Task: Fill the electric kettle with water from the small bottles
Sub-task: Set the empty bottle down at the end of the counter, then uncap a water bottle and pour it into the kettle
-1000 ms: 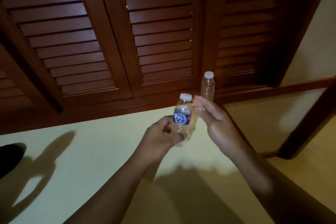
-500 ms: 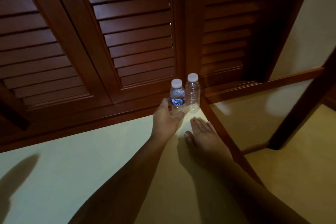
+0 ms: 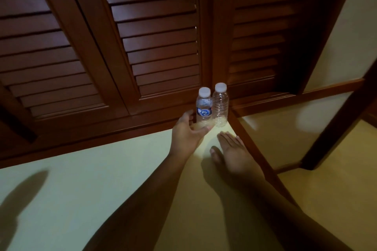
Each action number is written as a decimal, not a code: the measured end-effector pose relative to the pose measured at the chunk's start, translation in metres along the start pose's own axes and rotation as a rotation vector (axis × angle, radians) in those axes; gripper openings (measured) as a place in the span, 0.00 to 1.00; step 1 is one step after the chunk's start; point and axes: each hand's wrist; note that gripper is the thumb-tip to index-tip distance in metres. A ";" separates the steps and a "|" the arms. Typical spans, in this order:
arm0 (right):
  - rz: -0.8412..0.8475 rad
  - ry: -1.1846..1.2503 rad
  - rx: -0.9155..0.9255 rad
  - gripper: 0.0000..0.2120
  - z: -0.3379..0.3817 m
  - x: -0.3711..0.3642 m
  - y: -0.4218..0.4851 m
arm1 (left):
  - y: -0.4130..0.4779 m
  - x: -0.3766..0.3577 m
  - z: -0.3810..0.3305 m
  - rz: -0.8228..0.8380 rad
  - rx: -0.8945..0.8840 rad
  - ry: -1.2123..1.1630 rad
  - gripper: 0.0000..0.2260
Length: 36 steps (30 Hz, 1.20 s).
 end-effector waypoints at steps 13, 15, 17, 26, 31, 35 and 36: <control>-0.078 0.271 0.266 0.24 0.138 0.011 -0.060 | -0.200 0.163 0.019 -0.196 0.039 -0.001 0.22; -0.034 0.340 0.385 0.24 0.184 0.004 -0.074 | -0.236 0.197 0.031 -0.267 0.061 0.024 0.25; 0.015 0.416 0.508 0.24 0.227 -0.003 -0.091 | -0.272 0.230 0.038 -0.337 0.065 0.060 0.26; 0.112 0.660 0.899 0.20 0.392 -0.017 -0.178 | -0.431 0.340 0.052 -0.685 0.064 0.206 0.24; 0.126 0.736 1.034 0.19 0.474 -0.022 -0.227 | -0.499 0.396 0.059 -0.830 0.074 0.212 0.22; 0.128 0.701 1.106 0.20 0.552 -0.029 -0.250 | -0.536 0.459 0.074 -0.896 0.078 0.265 0.19; 0.124 0.674 1.102 0.21 0.574 -0.032 -0.253 | -0.543 0.477 0.078 -0.909 0.081 0.274 0.19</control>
Point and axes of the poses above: each hand's wrist, its own y-axis towards the middle knuckle, its own x-axis out of the back of the hand, z = x × y, and after that the axes turned 13 degrees about -y, right-handed
